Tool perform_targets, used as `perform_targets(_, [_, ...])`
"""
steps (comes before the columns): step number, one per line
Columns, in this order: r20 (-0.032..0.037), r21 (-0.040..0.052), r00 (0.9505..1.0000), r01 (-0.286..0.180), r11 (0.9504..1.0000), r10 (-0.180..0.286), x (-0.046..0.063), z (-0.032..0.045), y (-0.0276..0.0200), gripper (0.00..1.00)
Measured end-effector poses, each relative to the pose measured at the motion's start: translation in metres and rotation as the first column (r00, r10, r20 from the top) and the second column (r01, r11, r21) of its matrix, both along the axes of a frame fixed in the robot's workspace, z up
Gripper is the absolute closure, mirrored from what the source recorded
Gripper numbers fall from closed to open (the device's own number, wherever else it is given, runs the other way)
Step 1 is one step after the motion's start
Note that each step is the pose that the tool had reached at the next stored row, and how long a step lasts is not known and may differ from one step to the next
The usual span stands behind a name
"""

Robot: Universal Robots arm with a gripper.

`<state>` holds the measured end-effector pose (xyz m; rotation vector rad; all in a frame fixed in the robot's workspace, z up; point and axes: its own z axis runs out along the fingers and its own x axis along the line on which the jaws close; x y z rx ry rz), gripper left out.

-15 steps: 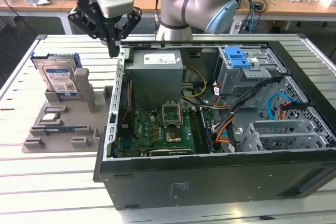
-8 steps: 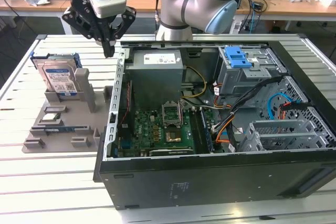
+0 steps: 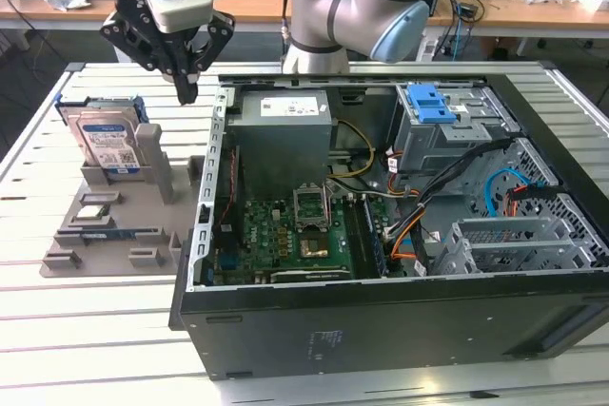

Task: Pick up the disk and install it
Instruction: 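Reach for the disk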

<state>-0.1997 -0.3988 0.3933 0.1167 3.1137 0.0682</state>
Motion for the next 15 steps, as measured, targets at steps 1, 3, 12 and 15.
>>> perform_targets(1, [0.0,0.0,1.0,0.0,1.0,0.0,-0.001,0.0,0.0,0.89])
perform_targets(3, [0.0,0.0001,1.0,0.0,1.0,0.0,-0.004,0.0,0.0,0.89])
perform_targets(12, [0.0,0.0,1.0,0.0,1.0,0.0,-0.017,0.0,0.0,0.89])
perform_targets(15, [0.0,0.0,1.0,0.0,1.0,0.0,-0.021,0.0,0.0,0.89])
